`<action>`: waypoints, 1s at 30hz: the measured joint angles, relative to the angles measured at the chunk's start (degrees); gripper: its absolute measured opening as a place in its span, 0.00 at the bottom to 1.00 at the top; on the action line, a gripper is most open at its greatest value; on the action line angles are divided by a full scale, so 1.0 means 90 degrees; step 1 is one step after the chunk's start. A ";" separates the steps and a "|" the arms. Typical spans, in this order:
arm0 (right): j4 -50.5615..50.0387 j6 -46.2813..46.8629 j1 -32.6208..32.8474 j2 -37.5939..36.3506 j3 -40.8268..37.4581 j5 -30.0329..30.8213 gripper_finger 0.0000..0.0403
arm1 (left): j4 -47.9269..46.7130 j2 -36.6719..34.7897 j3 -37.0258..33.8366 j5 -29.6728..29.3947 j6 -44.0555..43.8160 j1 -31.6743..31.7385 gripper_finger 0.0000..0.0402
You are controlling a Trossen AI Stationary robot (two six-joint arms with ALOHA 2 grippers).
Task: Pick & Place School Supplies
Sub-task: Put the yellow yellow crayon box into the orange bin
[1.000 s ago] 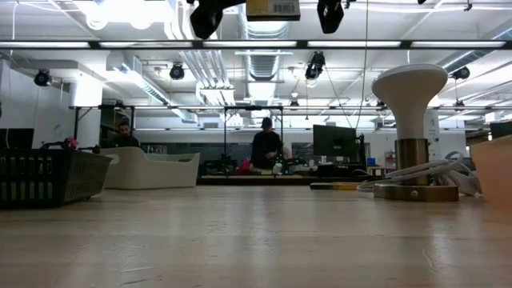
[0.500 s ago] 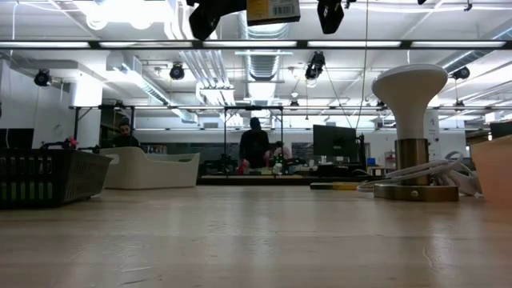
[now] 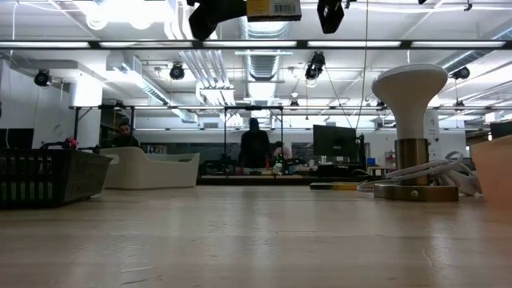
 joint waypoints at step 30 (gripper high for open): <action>-0.5450 0.1568 0.0017 -0.0382 0.1881 0.0043 0.09 | -0.1754 -0.0853 0.0011 0.0437 -0.1144 0.0000 0.63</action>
